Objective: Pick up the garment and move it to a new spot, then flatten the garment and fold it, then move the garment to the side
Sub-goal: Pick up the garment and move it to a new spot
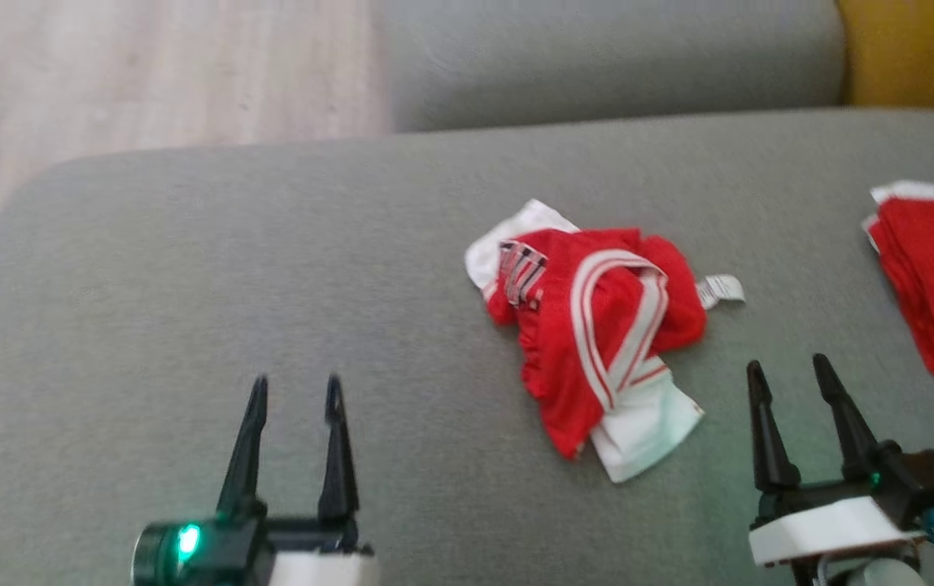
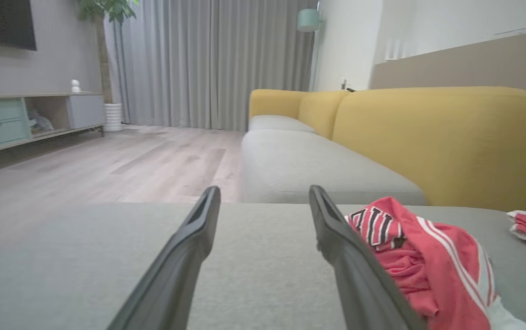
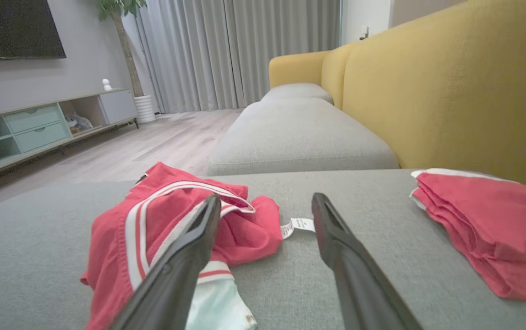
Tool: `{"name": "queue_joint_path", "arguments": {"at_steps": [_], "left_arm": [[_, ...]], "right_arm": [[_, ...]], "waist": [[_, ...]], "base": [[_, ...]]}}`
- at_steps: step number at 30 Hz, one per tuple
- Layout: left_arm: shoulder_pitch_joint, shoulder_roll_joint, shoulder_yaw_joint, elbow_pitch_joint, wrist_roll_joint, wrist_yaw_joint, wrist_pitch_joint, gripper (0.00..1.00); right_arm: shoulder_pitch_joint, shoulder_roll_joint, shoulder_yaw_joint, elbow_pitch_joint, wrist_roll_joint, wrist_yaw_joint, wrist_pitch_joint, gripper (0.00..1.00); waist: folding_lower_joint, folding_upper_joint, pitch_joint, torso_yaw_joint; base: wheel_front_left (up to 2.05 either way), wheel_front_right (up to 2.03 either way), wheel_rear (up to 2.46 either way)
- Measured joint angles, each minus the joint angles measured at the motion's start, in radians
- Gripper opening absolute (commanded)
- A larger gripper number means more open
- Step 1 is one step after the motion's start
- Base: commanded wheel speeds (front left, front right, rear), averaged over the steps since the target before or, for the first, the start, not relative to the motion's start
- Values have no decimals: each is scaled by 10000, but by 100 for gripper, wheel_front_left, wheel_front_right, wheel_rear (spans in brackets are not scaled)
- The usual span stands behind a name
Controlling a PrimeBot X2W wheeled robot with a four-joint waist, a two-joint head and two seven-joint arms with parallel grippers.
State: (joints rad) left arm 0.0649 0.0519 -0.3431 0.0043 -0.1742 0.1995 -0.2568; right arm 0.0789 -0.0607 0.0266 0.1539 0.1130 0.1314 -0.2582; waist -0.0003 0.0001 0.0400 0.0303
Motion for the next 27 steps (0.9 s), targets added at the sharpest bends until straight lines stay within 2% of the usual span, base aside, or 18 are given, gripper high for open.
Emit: {"name": "queue_joint_path", "arguments": {"at_steps": [4,9,17,27], "left_arm": [[582,8,201,-15,384,8,2,100],[600,6,196,270,951,-251,2,100],[588,6,209,633,1183,-500,2,100],[544,6,171,796,1237,-516,2,100]], "right_arm": [[234,82,-96,-121,-113,0,0,100],[399,153,-81,-157,-192,0,0,100],[399,157,-50,-144,-174,0,0,100],[401,157,-19,-81,-159,0,0,100]], "waist": [[0,0,-387,459],[1,0,-634,796],[3,0,-598,800],[3,0,-523,739]], "base": [[0,0,0],[0,0,0],[0,0,0],[0,0,0]]}}
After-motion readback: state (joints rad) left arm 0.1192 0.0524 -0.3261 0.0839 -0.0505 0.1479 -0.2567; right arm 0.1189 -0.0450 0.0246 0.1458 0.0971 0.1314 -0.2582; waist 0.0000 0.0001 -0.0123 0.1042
